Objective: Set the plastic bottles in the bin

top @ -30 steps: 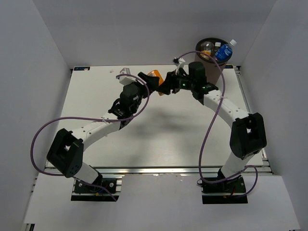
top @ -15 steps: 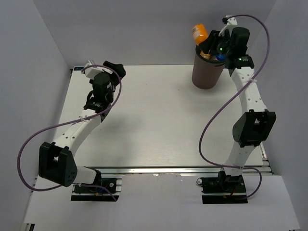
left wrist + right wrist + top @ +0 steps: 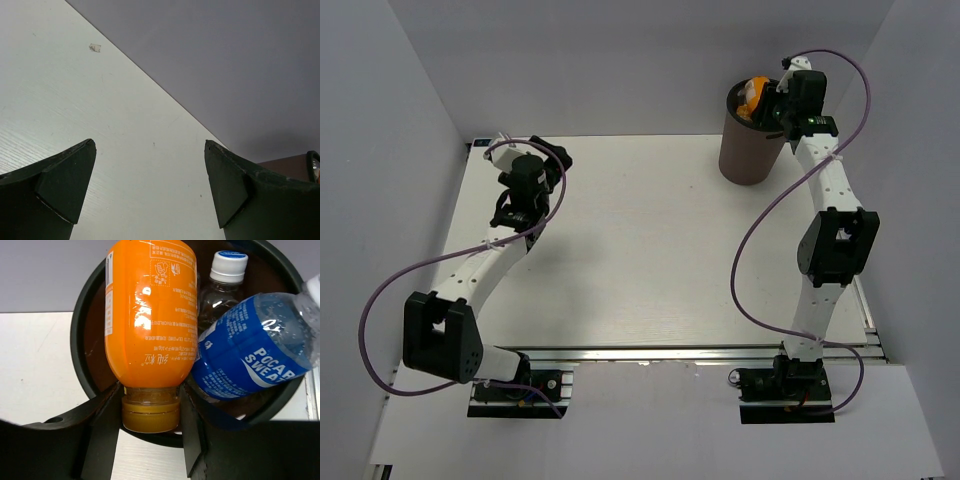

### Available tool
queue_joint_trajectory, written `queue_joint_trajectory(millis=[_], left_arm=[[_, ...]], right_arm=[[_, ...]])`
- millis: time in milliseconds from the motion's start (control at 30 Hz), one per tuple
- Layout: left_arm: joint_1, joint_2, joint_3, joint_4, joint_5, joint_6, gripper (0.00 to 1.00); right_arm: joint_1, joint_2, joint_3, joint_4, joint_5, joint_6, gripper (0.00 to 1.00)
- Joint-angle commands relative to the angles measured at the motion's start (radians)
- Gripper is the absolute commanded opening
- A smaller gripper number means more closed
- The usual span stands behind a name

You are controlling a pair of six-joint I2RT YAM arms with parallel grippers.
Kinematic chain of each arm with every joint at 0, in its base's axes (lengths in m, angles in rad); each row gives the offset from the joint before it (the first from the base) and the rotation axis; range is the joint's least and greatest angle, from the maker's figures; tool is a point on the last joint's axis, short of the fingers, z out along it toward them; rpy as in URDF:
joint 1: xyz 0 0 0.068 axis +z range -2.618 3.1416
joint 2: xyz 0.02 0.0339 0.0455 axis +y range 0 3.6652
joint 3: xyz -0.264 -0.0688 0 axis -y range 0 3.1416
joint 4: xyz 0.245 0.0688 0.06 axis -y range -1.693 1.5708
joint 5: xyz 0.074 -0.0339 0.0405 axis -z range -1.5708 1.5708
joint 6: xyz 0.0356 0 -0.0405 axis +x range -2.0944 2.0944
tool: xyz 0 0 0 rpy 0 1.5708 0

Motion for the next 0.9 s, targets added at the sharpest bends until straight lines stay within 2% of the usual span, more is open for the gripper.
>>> queue_joint_trajectory(millis=[0,33,100,333,400,433,633,867], left_arm=[[0.015,0.0,0.007,-0.019,0.019,0.01,0.98],[0.018,-0.002,0.004,-0.019,0.02,0.01,0.98],[0.021,-0.008,0.0,-0.022,0.02,0.011,0.98],[0.027,-0.051,-0.019,-0.016,0.006,0.019,0.98],[0.026,-0.058,-0.019,-0.02,0.003,0.02,0.98],[0.027,-0.062,-0.019,-0.022,0.005,0.02,0.98],[0.027,-0.08,-0.031,-0.017,0.008,0.02,0.98],[0.027,-0.094,-0.013,-0.053,-0.011,0.039,0.98]], right_arm=[[-0.005,-0.007,0.05,0.007,0.07,-0.028,0.22],[-0.005,-0.007,0.052,0.01,0.07,-0.028,0.32],[-0.005,-0.007,0.044,0.021,0.07,-0.028,0.38],[-0.005,-0.026,0.041,0.026,0.07,-0.043,0.74],[-0.005,-0.041,0.039,0.029,0.065,-0.043,0.81],[-0.005,-0.052,0.039,0.036,0.059,-0.043,0.89],[-0.005,-0.089,0.023,0.061,0.007,-0.037,0.89],[-0.004,-0.191,-0.014,0.114,-0.18,-0.022,0.89]])
